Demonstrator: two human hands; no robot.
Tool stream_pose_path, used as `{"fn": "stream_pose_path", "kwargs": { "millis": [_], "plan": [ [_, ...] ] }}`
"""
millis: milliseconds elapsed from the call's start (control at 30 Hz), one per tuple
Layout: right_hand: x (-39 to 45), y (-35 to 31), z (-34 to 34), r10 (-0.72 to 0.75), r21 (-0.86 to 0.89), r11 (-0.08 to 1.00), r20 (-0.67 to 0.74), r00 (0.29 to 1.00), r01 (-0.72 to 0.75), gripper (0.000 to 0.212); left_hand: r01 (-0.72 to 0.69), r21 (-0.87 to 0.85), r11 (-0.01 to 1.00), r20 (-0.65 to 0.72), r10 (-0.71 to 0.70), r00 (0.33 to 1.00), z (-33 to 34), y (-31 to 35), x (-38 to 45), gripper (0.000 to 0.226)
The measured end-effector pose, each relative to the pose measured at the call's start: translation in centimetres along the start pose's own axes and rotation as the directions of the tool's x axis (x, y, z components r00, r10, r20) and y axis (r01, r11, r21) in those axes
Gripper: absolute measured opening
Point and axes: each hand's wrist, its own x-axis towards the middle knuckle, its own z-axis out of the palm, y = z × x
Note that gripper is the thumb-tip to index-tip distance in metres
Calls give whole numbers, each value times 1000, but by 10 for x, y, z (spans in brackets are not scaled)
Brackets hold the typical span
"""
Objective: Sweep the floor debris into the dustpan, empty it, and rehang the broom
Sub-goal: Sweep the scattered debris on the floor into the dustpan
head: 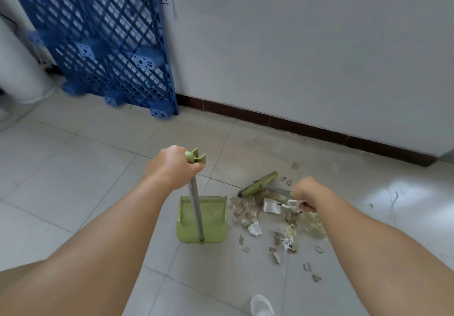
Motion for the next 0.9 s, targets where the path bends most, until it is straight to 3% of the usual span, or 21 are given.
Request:
{"fn": "stream_pose_path", "kwargs": {
  "millis": [67,133,167,300,567,700,833,900],
  "plan": [
    [0,0,-10,-72,-19,997,-22,997,72,56,30,-19,999,4,-30,1000,4,5,-7,36],
    [1,-1,-15,-116,122,986,11,993,114,29,63,-33,997,13,-63,998,9,9,-15,36],
    [4,-2,-18,-180,89,980,1,984,179,25,83,-36,996,16,-83,996,12,11,-19,36],
    [9,-25,-18,-198,22,980,37,980,197,15,170,-47,984,21,-169,985,29,17,-38,36],
    [12,-54,36,-358,-165,908,174,917,385,25,313,-103,944,6,-314,949,50,13,-76,38],
    [29,-17,52,-393,-216,874,212,895,435,5,339,-106,935,12,-339,941,62,13,-92,39],
    [30,36,39,-373,-300,863,166,913,407,9,324,-100,941,8,-325,946,72,17,-111,38],
    [21,65,27,-351,-314,870,150,924,382,23,305,-97,947,6,-306,952,80,20,-125,37]
  ]
}}
